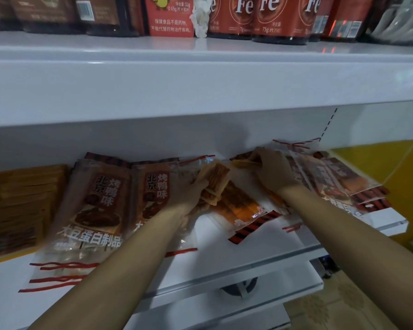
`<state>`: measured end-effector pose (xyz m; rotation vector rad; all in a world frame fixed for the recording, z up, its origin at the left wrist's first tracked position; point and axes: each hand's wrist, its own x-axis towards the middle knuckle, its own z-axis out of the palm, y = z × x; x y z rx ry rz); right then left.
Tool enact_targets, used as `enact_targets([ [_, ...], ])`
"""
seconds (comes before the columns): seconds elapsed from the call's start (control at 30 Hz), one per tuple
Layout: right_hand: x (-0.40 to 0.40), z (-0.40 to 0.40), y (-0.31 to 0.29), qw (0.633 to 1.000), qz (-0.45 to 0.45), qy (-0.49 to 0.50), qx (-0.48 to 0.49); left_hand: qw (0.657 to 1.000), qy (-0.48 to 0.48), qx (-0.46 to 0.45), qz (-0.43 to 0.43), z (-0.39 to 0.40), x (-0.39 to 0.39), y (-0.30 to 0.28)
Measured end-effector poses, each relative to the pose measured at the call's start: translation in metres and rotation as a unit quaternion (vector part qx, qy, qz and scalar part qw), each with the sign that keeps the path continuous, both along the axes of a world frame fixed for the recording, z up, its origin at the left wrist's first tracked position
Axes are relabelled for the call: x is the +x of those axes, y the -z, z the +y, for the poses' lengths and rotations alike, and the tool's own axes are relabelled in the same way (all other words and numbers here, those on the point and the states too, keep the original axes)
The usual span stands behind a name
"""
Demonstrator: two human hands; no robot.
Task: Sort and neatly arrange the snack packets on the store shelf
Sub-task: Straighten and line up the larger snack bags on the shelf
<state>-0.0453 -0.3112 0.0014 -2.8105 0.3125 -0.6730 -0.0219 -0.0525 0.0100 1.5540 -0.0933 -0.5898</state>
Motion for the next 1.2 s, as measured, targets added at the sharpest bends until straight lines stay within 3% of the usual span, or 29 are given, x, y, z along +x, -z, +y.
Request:
enact_targets([
  [0.1, -0.009, 0.011, -0.008, 0.995, -0.034, -0.016, 0.092, 0.997, 0.014, 0.046, -0.054, -0.002, 0.002, -0.006],
  [0.27, -0.023, 0.033, -0.018, 0.974, -0.084, -0.103, 0.185, 0.999, 0.015, 0.042, -0.02, -0.004, 0.006, -0.009],
  [0.4, -0.027, 0.054, -0.002, 0.964, -0.069, -0.192, 0.171, 1.0, 0.019, -0.003, -0.013, -0.007, 0.002, -0.011],
  [0.47, -0.028, 0.061, 0.002, 0.954, -0.031, -0.223, 0.198, 1.0, 0.008, -0.007, -0.008, -0.009, 0.001, -0.011],
  [0.53, -0.023, 0.057, 0.004, 0.95, 0.013, -0.232, 0.21, 0.998, 0.004, 0.033, -0.06, -0.007, 0.0, -0.008],
  [0.6, -0.011, 0.044, 0.007, 0.966, 0.069, -0.192, 0.158, 0.994, -0.023, 0.064, -0.089, -0.005, 0.001, -0.006],
  [0.73, 0.013, 0.015, 0.015, 0.967, 0.217, -0.129, 0.022, 0.996, -0.077, 0.039, -0.029, -0.002, 0.008, -0.002],
  [0.9, 0.016, 0.004, 0.026, 0.979, 0.144, -0.142, 0.023, 0.997, -0.071, -0.035, 0.022, 0.003, 0.01, 0.007],
  [1.1, 0.001, 0.013, 0.007, 0.966, -0.022, -0.147, 0.21, 0.996, -0.058, -0.055, 0.029, 0.003, 0.007, 0.005],
  [1.2, -0.014, 0.033, -0.014, 0.946, -0.036, -0.205, 0.25, 0.997, -0.026, -0.062, 0.022, 0.005, 0.002, -0.003],
])
